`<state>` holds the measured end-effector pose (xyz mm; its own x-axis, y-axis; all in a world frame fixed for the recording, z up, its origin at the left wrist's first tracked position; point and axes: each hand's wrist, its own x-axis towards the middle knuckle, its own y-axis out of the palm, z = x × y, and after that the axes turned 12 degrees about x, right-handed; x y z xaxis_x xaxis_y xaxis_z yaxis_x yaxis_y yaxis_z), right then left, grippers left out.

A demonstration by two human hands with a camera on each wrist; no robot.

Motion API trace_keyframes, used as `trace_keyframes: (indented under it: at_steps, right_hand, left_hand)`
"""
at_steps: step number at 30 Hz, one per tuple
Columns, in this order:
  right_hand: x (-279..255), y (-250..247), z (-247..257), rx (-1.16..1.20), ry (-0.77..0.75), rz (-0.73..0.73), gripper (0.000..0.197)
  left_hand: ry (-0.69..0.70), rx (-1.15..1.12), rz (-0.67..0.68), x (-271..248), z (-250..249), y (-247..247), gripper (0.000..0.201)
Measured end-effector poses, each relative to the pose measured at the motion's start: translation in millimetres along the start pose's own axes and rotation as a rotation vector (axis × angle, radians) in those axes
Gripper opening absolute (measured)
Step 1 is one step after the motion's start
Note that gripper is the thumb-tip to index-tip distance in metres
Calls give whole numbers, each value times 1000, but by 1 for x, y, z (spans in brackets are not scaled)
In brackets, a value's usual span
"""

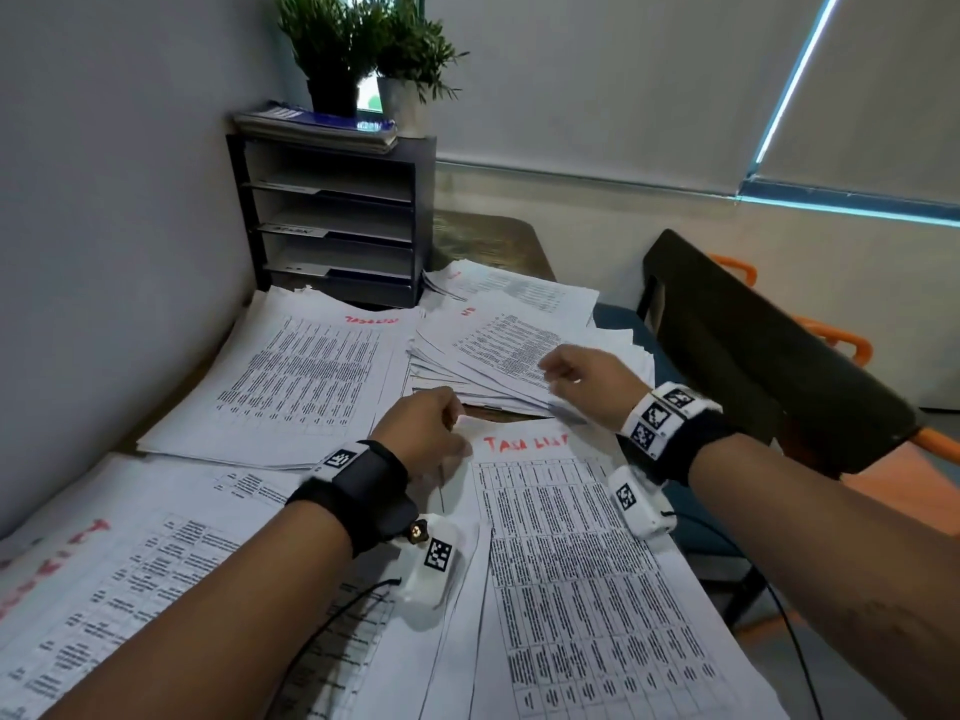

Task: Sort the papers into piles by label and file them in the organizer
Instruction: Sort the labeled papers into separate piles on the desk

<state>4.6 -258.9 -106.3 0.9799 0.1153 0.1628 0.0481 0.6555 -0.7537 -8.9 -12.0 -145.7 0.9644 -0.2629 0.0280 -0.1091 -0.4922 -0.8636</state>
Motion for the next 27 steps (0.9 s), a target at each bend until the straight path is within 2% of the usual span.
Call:
trace_keyframes:
  at_steps: [3,8,12,17,19,21,23,25,27]
  right_hand:
    - [-18,20,15,22,-43,125,29]
    - [-25,33,26,-105,-97,177,39]
    - [-29,34,28,-116,-77,181,28]
    - [-30,25,30,-79,-117,89,4]
    - [-31,21,32,-65,-100,87,4]
    - [-32,16,37,-67,-101,74,8]
    - [-31,10,41,-72,-142,34,9]
    - [-28,4,43,-42,-170,-27,7]
    - [-25,-3,41,-16,-184,-116,8]
  left_hand:
    - [-3,-46,-42,0,0,-1,25]
    - [36,-195,-55,-3,0,-2,4]
    - [74,-238,-89,-2,-3,-3,17]
    - [167,-232,-181,-1,-8,-3,23]
    - [208,-208,-231,-2,-12,-5,26]
    - [203,-222,-180,-3,-12,-5,26]
    - [193,-265,-53,-8,-14,-7,25]
    - [165,-308,97,-13,-16,-7,29]
    - [134,-386,149,-18,-18,-8,30]
